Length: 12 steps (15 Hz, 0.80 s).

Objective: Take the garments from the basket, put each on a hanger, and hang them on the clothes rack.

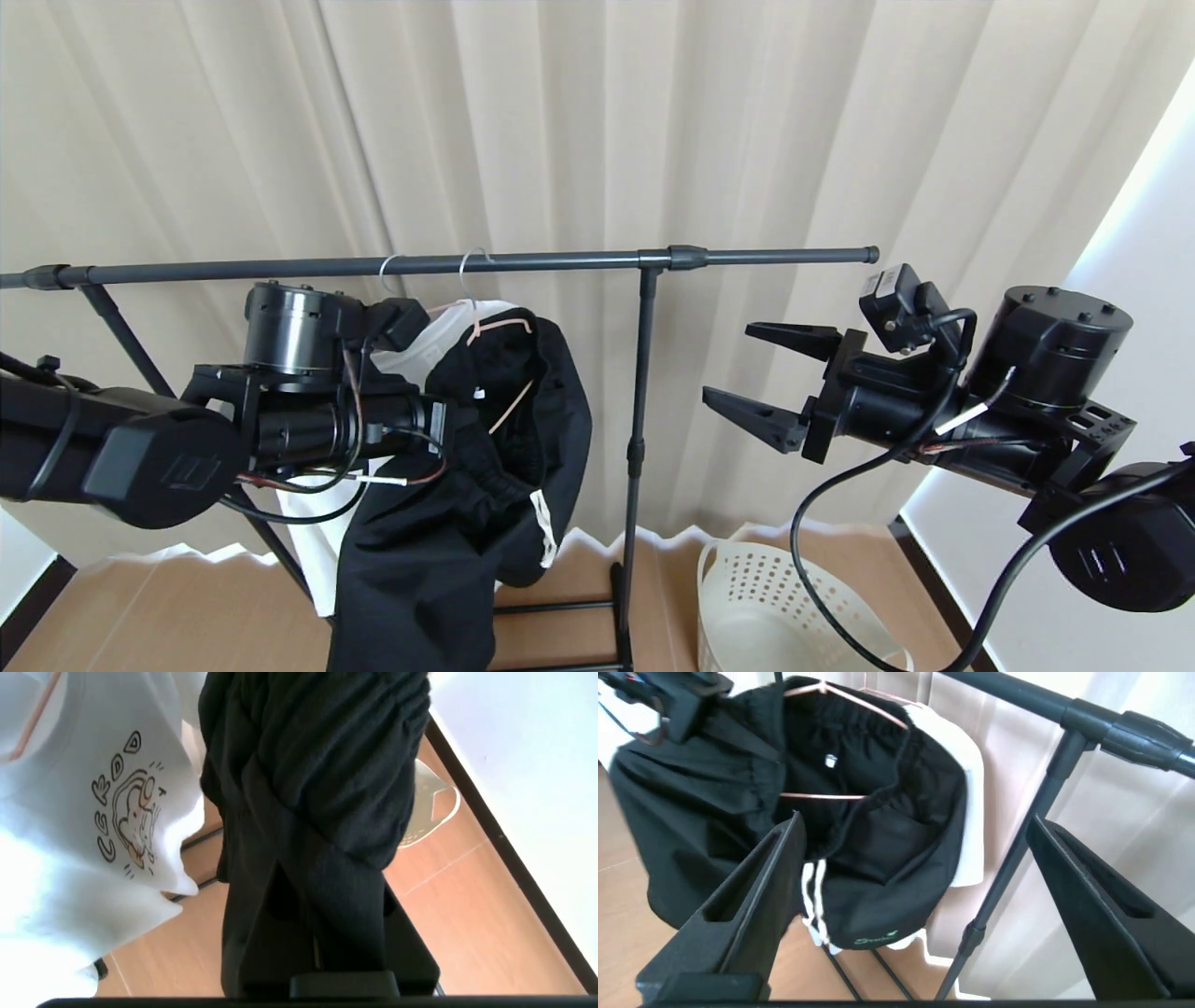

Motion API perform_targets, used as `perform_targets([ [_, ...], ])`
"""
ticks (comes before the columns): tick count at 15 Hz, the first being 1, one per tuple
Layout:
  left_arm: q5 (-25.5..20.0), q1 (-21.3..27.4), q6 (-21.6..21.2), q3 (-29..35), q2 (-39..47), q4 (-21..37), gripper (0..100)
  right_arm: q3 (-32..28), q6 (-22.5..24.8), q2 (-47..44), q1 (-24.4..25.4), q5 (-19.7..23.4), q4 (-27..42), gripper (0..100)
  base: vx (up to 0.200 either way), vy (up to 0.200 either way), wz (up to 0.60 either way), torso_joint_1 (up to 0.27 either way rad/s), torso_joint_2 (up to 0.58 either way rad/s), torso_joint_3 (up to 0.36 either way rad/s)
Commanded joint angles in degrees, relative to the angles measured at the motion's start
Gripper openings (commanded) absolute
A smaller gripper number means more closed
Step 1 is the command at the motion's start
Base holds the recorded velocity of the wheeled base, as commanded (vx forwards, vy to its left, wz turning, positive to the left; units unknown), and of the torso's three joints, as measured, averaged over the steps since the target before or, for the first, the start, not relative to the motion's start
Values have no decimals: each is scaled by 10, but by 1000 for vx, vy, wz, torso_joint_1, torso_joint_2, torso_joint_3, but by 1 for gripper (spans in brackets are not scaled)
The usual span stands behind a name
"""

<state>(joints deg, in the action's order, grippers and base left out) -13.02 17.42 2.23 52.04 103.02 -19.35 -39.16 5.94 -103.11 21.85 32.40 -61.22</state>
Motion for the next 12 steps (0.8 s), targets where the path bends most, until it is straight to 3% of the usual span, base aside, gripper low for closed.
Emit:
perform_targets([
  [1,0,-2,1,28,33,0,0,0,0,-2,0,0,0,100,0,0,0,0,0,0],
  [12,38,-5,15,129,97,1,0,-4,1,-7,-2,0,0,100,0,0,0,0,0,0],
])
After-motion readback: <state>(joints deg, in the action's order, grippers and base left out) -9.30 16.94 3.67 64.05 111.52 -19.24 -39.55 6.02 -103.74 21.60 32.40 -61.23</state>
